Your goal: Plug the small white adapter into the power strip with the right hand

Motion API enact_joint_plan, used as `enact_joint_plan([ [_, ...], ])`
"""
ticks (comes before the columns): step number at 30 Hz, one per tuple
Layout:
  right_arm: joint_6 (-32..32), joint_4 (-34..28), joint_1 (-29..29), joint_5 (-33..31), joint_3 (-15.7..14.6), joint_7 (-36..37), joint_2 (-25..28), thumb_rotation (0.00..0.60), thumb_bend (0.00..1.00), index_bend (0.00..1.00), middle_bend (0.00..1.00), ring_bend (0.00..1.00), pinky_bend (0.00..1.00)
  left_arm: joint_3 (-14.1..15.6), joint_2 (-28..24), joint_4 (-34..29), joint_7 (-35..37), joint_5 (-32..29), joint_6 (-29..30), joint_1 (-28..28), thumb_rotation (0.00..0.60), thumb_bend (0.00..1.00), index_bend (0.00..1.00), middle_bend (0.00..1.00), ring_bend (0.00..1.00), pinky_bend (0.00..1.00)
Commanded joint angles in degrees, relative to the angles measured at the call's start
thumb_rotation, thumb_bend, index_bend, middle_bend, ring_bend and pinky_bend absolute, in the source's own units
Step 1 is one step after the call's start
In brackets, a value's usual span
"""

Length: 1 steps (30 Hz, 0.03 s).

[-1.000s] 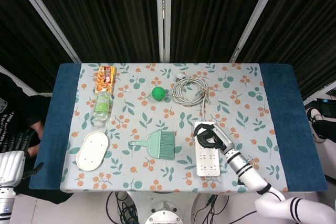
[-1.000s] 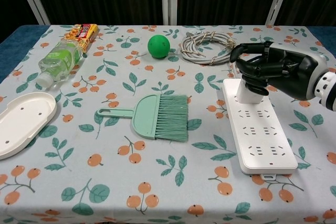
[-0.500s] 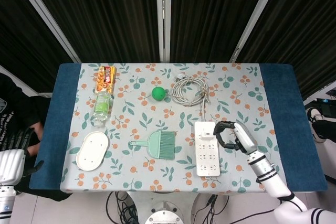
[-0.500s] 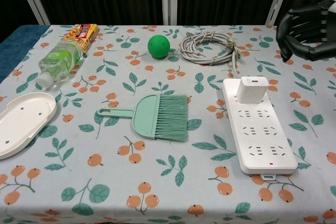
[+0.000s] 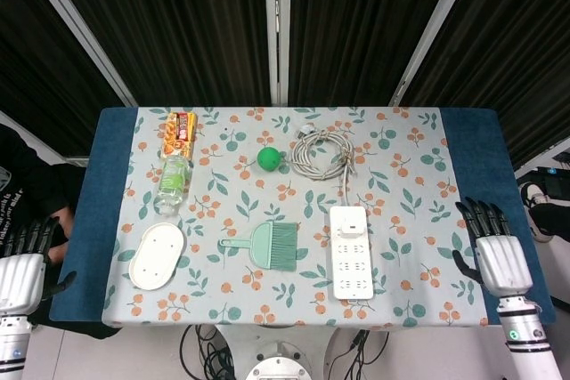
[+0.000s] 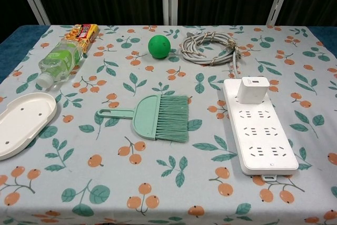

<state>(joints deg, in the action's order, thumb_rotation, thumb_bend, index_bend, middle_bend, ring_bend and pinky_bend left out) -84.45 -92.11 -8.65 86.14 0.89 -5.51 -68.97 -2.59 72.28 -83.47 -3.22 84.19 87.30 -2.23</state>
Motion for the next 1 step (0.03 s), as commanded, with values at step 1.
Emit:
enact_joint_plan([
  [1,-1.9,-0.5,1.6,0.6,-0.8,0.4,0.3,0.6,0.29,0.0,0.03,0.0,0.0,-0.1,-0.1,-0.1,-0.2,0.0,0.1,0.1,0.6,0.15,0.0,0.0,0.0,0.0],
])
